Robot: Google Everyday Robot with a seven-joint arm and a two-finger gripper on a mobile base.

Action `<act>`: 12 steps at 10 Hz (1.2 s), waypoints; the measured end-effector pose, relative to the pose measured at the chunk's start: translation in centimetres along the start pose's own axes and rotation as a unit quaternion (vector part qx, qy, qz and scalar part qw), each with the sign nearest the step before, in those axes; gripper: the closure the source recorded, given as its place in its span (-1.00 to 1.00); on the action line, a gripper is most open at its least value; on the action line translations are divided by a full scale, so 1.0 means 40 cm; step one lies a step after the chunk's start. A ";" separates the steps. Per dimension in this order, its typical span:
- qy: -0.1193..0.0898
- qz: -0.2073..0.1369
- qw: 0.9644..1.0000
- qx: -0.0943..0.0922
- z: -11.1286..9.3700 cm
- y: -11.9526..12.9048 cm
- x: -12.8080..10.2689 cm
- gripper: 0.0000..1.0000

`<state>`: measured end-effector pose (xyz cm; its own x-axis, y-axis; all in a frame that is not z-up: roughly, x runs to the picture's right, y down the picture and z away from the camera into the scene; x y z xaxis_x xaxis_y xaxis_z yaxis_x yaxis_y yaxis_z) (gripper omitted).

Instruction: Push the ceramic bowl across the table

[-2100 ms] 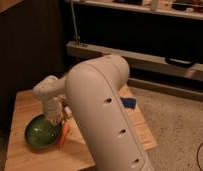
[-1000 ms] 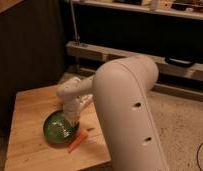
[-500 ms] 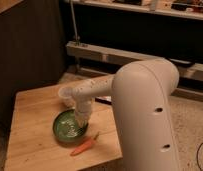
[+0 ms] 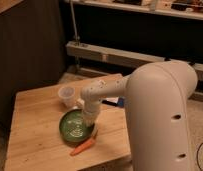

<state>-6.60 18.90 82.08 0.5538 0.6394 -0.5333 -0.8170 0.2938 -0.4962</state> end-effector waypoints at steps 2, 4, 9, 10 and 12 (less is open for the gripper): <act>0.001 0.014 1.000 0.003 -0.003 -0.038 0.033 0.91; 0.002 0.022 1.000 0.002 0.012 -0.054 0.051 0.91; -0.010 0.061 0.998 0.003 -0.009 -0.147 0.162 0.91; -0.016 0.069 0.997 0.004 -0.020 -0.164 0.177 0.91; -0.020 0.077 0.997 0.008 -0.032 -0.179 0.193 0.91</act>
